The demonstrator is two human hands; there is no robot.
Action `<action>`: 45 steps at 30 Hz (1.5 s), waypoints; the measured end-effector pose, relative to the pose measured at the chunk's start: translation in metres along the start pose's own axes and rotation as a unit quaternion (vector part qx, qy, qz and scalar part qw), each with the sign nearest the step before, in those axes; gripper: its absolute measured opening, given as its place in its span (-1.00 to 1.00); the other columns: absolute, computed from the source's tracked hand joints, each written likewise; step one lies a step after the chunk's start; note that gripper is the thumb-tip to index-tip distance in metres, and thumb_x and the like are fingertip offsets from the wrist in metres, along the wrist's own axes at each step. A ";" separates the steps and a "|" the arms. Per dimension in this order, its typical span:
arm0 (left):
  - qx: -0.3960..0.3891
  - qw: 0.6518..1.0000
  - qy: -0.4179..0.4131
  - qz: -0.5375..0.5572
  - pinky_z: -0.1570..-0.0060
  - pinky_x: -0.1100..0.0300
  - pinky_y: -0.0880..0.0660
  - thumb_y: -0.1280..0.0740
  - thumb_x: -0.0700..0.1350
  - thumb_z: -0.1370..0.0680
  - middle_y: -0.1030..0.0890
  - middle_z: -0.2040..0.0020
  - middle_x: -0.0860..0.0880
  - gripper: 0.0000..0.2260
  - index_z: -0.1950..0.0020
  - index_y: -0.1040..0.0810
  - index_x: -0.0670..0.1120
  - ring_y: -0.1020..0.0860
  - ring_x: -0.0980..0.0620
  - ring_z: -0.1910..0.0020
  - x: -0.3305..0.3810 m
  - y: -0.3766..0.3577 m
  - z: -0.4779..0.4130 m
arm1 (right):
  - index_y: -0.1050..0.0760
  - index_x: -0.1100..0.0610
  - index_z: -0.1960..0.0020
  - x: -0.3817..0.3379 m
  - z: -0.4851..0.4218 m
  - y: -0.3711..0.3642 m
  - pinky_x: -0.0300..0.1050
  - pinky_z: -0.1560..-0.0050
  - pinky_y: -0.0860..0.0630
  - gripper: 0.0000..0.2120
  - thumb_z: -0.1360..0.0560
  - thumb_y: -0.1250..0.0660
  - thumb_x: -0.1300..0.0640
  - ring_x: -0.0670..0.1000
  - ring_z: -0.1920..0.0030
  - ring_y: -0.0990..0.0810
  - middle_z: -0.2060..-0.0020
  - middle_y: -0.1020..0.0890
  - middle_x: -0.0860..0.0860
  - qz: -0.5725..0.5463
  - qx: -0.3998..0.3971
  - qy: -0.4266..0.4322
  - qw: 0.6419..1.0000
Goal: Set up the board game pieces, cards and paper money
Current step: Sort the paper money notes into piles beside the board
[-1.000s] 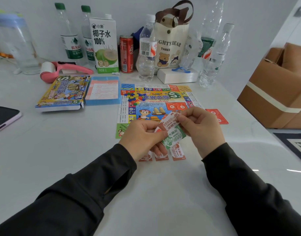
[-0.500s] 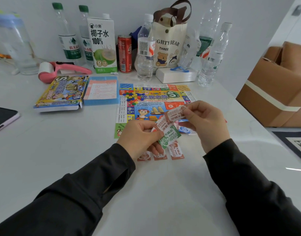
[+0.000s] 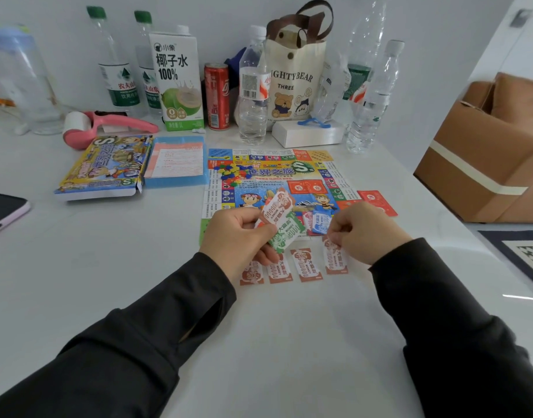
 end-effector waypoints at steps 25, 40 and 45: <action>-0.045 0.995 -0.044 -0.077 0.56 0.29 -0.49 -0.32 -0.26 -0.52 -0.65 0.34 -0.01 -0.78 0.23 -0.55 0.04 -0.55 0.05 0.56 0.002 -0.008 0.003 | -0.58 0.02 0.15 -0.031 0.012 0.013 -0.32 0.15 -0.48 -0.95 -0.45 -0.39 0.16 -0.07 0.17 -0.56 0.23 -0.62 -0.10 -0.267 0.149 0.093 0.947; -0.097 0.995 -0.007 0.014 0.57 0.30 -0.49 -0.30 -0.32 -0.51 -0.65 0.37 -0.02 -0.80 0.17 -0.57 -0.04 -0.54 0.05 0.56 -0.001 -0.014 0.005 | -0.52 0.09 0.36 -0.016 0.011 0.017 -0.42 0.44 -0.41 -0.76 -0.45 -0.37 0.30 -0.23 0.52 -0.49 0.55 -0.57 -0.18 -0.380 0.189 0.059 0.904; -0.067 0.997 0.000 0.032 0.56 0.30 -0.50 -0.30 -0.31 -0.51 -0.64 0.40 0.03 -0.79 0.19 -0.55 -0.01 -0.55 0.07 0.56 0.000 -0.010 0.003 | -0.56 0.10 0.34 -0.003 0.007 0.015 -0.30 0.42 -0.48 -0.77 -0.46 -0.35 0.28 -0.12 0.53 -0.48 0.52 -0.60 -0.03 -0.439 0.143 0.002 0.887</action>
Point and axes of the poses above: each hand's wrist, its own z-axis away from the middle knuckle, its own y-axis out of the back of the hand, x = y × z, the point moved 6 cm from there along -z, towards the middle knuckle
